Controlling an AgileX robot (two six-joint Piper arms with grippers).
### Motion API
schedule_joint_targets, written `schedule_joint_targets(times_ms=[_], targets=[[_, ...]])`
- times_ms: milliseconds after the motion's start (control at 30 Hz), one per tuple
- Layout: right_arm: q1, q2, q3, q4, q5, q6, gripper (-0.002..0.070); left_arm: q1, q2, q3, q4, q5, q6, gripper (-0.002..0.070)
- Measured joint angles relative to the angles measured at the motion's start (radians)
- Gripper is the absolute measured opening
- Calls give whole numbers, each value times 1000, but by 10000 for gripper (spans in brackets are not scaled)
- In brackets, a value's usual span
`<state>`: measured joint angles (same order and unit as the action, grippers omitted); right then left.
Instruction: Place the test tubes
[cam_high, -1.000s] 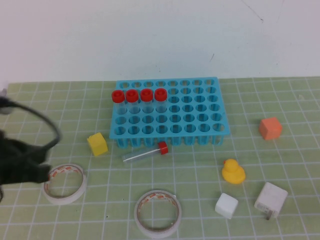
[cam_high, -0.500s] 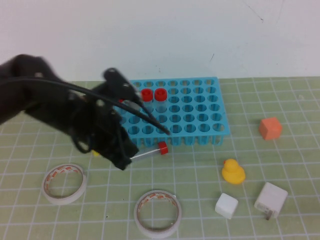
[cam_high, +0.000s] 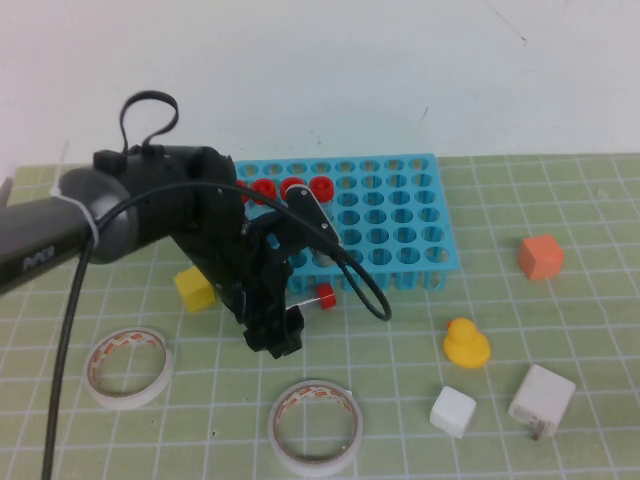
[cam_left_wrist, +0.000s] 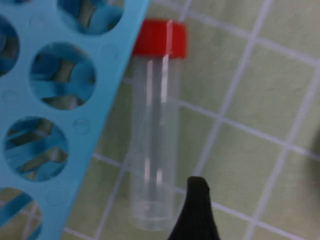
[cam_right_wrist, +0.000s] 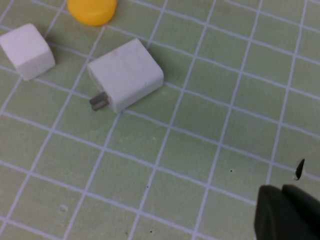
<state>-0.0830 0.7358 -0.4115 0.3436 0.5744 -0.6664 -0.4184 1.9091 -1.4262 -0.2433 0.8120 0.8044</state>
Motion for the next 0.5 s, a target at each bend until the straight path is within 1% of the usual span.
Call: schedule_joint_targets(times_ms=[133,500], targets=[[0,0,0,4,-2,0,-1,0,30,-2,31,-43,-22,512],[0,0,0,14,-2,0,-1,0,32,-2,60,-103,-27,515]])
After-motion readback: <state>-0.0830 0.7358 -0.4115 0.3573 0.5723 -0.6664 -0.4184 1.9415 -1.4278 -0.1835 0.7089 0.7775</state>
